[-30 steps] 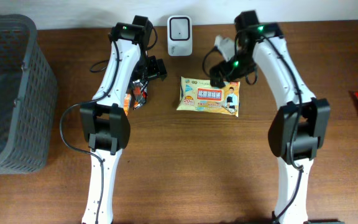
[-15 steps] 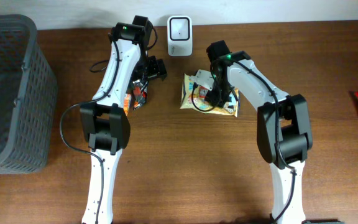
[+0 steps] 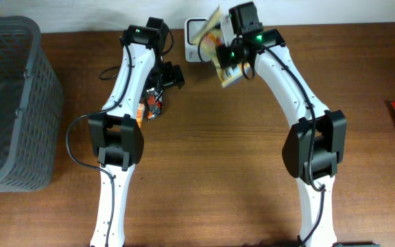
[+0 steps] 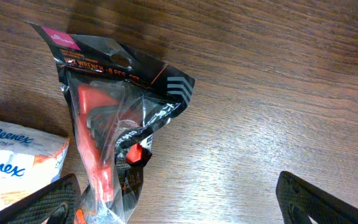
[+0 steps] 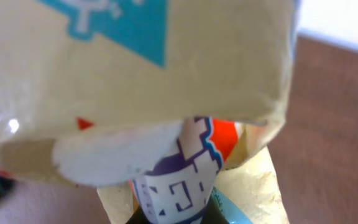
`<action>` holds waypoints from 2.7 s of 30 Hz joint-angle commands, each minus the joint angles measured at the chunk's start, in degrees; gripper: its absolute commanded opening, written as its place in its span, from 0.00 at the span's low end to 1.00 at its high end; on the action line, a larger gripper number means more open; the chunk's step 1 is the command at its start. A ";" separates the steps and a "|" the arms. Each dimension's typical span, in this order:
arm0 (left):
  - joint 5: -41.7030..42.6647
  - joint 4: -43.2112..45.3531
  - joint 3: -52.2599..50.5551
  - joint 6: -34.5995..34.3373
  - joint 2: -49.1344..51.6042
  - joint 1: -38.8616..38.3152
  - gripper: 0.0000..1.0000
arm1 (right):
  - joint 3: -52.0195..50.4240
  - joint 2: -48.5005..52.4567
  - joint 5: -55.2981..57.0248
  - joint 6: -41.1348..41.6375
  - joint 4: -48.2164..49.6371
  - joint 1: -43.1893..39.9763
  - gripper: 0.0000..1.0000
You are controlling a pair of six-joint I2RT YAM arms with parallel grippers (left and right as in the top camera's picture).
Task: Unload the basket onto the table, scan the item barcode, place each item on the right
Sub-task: 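Hold the wet-wipes pack up in front of the scanner, then carry the wet-wipes pack to the right edge and release it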
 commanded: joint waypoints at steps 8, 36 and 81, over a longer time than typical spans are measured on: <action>0.37 -0.09 0.94 -0.11 -1.53 0.11 0.99 | 1.09 6.21 -0.63 13.18 30.86 2.97 0.04; 0.35 -0.09 0.92 -0.13 -1.53 0.11 0.99 | 1.25 -9.40 23.87 18.18 -3.87 -25.03 0.04; 0.00 -2.64 0.92 -0.31 -1.53 0.00 0.99 | -15.69 -26.36 -11.58 28.68 -29.64 -52.28 0.99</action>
